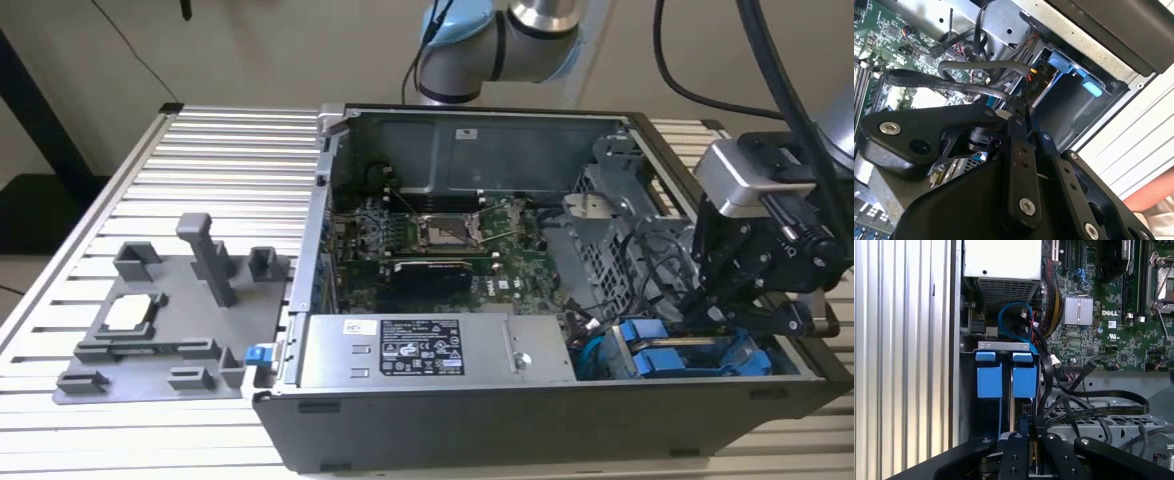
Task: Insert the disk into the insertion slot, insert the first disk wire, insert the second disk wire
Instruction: 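Insert the second disk wire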
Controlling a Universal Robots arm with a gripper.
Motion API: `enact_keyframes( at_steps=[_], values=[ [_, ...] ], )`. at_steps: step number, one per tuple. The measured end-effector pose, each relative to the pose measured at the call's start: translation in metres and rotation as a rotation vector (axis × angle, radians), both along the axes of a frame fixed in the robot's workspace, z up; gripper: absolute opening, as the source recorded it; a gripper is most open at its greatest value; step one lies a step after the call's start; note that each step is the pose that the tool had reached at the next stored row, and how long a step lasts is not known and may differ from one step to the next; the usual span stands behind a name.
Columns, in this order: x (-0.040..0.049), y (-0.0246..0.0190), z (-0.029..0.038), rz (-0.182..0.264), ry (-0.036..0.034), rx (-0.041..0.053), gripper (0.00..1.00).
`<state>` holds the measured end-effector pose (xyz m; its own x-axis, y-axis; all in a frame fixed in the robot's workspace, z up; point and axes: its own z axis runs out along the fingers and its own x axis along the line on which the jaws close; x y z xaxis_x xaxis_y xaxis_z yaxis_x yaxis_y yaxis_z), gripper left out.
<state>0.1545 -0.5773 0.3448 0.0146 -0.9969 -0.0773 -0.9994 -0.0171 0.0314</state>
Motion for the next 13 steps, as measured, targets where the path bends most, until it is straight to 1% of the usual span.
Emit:
enact_keyframes(
  at_steps=[7,13],
  values=[
    [0.0001,0.0011,-0.0026,-0.008,-0.0001,0.0005,0.16],
    [0.0002,0.0011,-0.0055,-0.011,0.0,0.0002,0.16]
  ],
)
